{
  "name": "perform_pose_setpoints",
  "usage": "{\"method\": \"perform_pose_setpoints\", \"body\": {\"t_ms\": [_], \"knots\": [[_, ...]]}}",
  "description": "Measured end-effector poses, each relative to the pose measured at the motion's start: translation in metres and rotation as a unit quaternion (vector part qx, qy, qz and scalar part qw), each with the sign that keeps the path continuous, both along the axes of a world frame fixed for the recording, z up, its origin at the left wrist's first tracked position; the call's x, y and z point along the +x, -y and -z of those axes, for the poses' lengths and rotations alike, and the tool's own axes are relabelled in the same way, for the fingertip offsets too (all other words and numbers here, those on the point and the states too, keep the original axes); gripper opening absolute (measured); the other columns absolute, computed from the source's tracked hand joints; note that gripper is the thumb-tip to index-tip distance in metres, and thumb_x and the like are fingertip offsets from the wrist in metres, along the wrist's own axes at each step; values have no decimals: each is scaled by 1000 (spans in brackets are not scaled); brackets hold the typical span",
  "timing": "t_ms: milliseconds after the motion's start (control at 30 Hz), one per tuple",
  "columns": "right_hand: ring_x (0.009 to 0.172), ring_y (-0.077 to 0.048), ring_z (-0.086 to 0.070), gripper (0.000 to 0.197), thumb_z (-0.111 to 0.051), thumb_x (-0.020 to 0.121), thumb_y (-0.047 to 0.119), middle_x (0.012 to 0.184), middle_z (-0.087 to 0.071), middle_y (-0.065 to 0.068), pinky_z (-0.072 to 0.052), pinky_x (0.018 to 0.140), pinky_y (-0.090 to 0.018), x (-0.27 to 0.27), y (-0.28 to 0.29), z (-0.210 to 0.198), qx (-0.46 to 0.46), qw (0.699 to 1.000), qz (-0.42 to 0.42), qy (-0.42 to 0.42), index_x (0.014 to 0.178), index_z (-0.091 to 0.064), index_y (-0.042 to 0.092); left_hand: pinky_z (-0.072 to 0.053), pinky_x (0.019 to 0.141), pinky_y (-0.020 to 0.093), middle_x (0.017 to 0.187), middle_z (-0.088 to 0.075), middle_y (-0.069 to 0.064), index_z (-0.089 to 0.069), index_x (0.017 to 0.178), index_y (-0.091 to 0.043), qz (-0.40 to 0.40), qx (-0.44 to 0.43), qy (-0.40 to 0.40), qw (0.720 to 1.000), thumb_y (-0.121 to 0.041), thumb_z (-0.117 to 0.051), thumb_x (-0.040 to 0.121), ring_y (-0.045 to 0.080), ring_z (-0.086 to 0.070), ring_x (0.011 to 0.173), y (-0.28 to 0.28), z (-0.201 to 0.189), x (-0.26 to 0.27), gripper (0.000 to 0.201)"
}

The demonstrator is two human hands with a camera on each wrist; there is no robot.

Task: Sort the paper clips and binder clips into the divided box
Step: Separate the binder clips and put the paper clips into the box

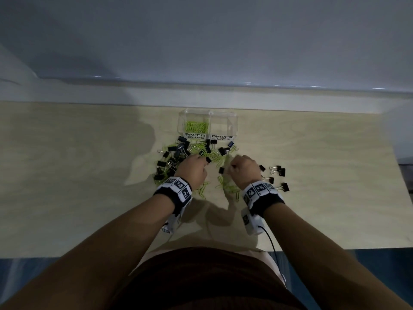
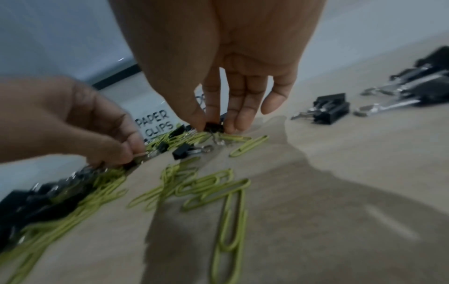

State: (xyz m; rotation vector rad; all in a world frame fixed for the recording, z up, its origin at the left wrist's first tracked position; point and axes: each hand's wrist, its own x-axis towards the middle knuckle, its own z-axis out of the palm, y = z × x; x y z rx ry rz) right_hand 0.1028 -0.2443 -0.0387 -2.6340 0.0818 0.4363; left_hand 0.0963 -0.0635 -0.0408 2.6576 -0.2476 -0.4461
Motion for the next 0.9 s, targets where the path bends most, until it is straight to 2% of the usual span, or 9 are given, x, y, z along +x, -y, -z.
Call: {"method": "perform_pose_setpoints", "body": {"t_ms": [100,167,233,367,467,533,633,733,900], "knots": [[70,-29,-57,9,-55,79,21,77,-60,-9,-50,64,-35,1,17,-2,19,997,68,25,73,-57,14,-45,72,31,106,-60,7,-62,103,-8,-6,-18,9,1000,-11,-46,88,23,-57,90,-7,-3,0,22],[74,-32,-56,10,-56,79,20,81,-60,-12,-49,66,-37,1,29,-3,-9,995,89,45,78,-58,11,-47,73,32,106,-59,4,-62,104,-10,-42,-35,23,998,-13,-46,90,22,-58,89,-17,-8,0,22],[85,-36,-55,17,-56,79,21,90,-59,-15,-49,76,-45,0,35,-3,-64,993,80,55,88,-60,7,-49,76,32,104,-57,3,-61,103,-12,-88,-31,40,995,-15,-47,91,20,-55,88,-32,-12,2,19],[101,-28,-49,26,-57,82,30,108,-53,-7,-42,90,-46,-6,23,-7,-121,990,-23,65,103,-60,16,-45,83,36,103,-56,8,-62,99,-10,-89,38,105,990,-14,-52,87,25,-49,98,-57,-11,7,16],[103,-24,-48,28,-57,84,35,110,-52,-3,-39,95,-45,-10,0,-7,-105,986,-124,47,107,-61,21,-45,89,39,109,-55,9,-62,104,-8,-15,30,86,996,-13,-52,89,26,-47,104,-41,-9,12,19],[105,-26,-46,30,-56,84,34,112,-51,-5,-37,96,-47,-10,-11,-5,-118,983,-140,27,109,-61,19,-47,89,38,113,-53,8,-61,108,-6,26,17,50,998,-15,-49,91,25,-48,108,-21,-8,15,23],[111,-31,-43,30,-52,86,29,118,-48,-9,-35,96,-49,-9,-17,-5,-141,980,-141,-4,112,-59,15,-49,89,41,119,-51,9,-57,114,-5,32,29,6,999,-22,-52,92,26,-49,112,2,-4,20,28],[111,-31,-44,29,-51,85,28,116,-49,-9,-36,95,-50,-6,-15,-8,-112,986,-124,-18,108,-60,12,-51,86,41,118,-52,11,-57,110,-5,12,56,-9,998,-27,-56,91,28,-51,108,12,-1,24,29],[99,-23,-48,25,-57,81,35,103,-51,-2,-41,90,-42,-5,22,-13,-55,998,-12,-1,96,-61,16,-46,73,33,104,-53,5,-56,97,-10,-27,13,22,999,-29,-57,85,23,-50,99,4,-4,24,23]]}}
